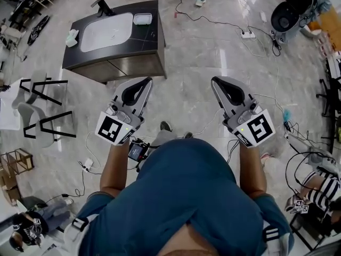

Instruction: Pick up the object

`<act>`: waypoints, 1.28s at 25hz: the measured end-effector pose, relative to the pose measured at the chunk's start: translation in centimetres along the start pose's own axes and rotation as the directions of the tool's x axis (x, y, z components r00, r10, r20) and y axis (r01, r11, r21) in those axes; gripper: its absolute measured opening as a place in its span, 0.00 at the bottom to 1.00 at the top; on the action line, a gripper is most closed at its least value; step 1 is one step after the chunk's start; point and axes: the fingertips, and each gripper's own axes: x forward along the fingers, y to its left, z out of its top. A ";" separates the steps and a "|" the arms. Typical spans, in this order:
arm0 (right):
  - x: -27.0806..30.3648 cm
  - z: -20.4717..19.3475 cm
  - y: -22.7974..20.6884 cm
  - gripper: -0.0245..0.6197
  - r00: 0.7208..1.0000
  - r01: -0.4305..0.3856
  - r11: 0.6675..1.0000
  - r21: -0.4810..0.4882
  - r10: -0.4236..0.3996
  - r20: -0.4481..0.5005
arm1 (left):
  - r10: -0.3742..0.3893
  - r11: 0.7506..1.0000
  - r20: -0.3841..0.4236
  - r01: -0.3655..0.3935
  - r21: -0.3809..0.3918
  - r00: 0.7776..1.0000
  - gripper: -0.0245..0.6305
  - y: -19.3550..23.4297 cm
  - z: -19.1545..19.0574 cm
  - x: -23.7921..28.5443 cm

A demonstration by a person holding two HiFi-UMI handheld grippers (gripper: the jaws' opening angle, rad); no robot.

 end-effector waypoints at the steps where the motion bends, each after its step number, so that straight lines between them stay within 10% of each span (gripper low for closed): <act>1: 0.7 0.0 -0.6 0.06 1.000 0.006 1.000 0.002 -0.006 -0.004 | -0.008 1.000 0.007 0.008 -0.002 1.000 0.04 0.8 0.1 0.5; 32: 20.1 -0.6 -12.0 0.06 0.997 -0.078 0.997 -0.013 0.079 0.028 | 0.083 0.996 0.017 -0.083 -0.007 0.996 0.04 20.3 -2.3 7.9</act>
